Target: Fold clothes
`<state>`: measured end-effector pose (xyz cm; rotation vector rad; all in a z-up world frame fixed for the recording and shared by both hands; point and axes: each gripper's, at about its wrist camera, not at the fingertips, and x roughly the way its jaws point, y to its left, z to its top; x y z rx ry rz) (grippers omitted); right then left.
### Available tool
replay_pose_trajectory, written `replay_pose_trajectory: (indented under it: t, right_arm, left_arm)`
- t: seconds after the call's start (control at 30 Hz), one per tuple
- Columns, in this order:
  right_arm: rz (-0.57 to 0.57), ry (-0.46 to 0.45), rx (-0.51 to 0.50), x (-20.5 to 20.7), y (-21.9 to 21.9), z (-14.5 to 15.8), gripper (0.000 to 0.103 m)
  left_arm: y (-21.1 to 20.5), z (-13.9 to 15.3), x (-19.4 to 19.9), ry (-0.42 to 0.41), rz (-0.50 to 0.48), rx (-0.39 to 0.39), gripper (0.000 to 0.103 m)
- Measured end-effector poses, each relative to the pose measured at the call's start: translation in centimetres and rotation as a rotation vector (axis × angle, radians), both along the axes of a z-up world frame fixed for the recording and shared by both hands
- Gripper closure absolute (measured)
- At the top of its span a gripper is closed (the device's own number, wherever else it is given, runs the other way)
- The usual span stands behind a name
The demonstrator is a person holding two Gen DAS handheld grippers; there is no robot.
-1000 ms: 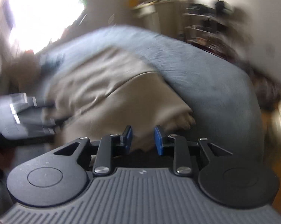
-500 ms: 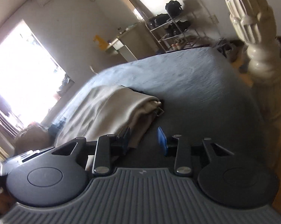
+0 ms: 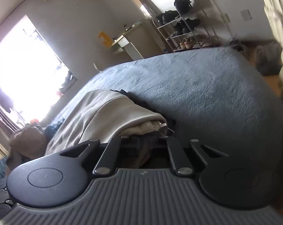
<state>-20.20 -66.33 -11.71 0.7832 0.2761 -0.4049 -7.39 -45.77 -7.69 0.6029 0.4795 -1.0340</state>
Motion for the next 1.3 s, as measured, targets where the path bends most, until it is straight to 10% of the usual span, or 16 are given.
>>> replay_pose_trajectory:
  t: [0.33,0.47,0.8,1.3]
  right_arm:
    - [0.161,-0.047,-0.136,-3.8,8.2,4.9,0.090]
    - [0.272,0.104,-0.224,0.6,10.6,3.5,0.089]
    - [0.183,0.129,-0.341,-2.1,13.6,6.3,0.087]
    - [0.468,0.224,-0.441,7.3,14.2,4.0,0.086]
  left_arm:
    - [1.3,-0.4,-1.0,0.017,-0.006,-0.013,0.033]
    - [1.8,-0.3,-0.2,0.071,0.013,-0.025,0.033]
    - [6.7,1.9,1.4,0.209,0.098,-0.158,0.033]
    - [10.5,1.4,3.3,0.376,0.229,-0.245,0.034]
